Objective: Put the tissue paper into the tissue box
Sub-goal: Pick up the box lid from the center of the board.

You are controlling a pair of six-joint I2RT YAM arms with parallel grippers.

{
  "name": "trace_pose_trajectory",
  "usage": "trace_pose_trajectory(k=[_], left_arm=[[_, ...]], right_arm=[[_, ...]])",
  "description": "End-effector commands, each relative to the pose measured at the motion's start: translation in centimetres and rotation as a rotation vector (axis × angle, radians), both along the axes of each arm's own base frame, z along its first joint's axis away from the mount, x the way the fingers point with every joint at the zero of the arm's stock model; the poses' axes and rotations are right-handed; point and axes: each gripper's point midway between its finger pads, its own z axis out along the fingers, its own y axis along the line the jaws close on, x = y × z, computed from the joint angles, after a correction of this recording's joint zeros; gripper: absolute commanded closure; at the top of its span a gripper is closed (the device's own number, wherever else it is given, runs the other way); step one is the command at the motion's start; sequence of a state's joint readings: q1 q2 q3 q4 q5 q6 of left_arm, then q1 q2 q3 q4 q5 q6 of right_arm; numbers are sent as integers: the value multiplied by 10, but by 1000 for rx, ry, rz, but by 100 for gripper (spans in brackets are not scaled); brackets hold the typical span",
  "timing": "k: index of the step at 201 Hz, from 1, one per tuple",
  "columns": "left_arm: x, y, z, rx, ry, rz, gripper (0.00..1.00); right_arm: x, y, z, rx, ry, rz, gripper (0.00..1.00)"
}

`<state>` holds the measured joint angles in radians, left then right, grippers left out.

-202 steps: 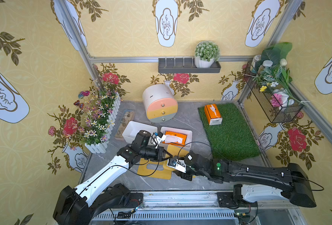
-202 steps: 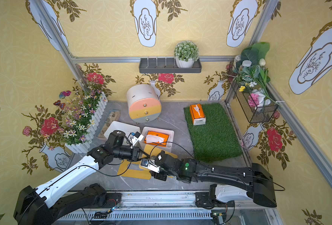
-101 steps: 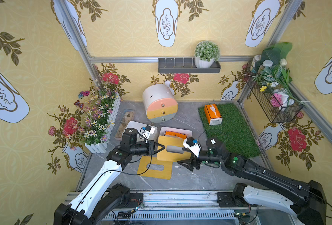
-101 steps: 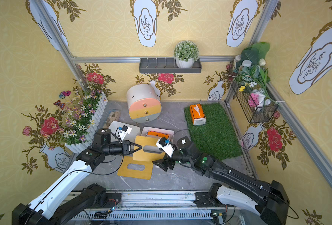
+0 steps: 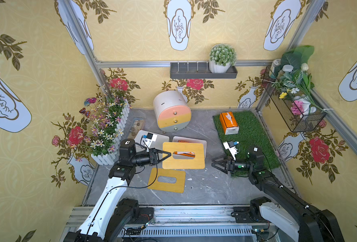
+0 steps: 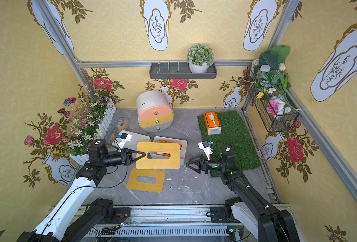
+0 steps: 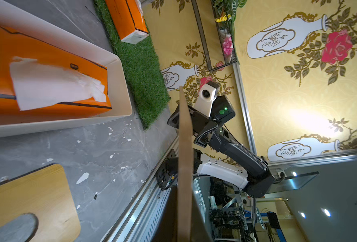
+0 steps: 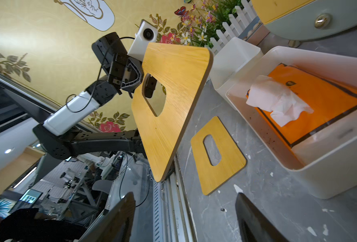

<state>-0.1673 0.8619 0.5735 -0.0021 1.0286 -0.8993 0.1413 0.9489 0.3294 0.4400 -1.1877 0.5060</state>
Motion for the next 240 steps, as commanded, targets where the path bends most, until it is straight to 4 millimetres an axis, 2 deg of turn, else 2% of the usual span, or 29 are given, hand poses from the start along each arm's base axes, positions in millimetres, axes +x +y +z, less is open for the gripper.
trace_pose_trajectory(k=[1,46,76,116,141,240], left_arm=[[-6,-4,20,-80,-38,-76,100],[-14,-5,19,-87,-47,-120,100],[-16,-6,17,-86,-51,-130,100],[-19,-12,12,-80,-47,-149,100],[-19,-14,12,-77,-52,-153,100],[-26,-20,10,-78,-53,-197,100]], right_arm=[[-19,3,26,76,-64,111,27],[-23,5,37,108,2,147,36],[-26,15,45,134,59,168,41],[-25,27,65,190,70,130,53],[-22,31,71,225,96,101,57],[-20,36,64,261,187,104,72]])
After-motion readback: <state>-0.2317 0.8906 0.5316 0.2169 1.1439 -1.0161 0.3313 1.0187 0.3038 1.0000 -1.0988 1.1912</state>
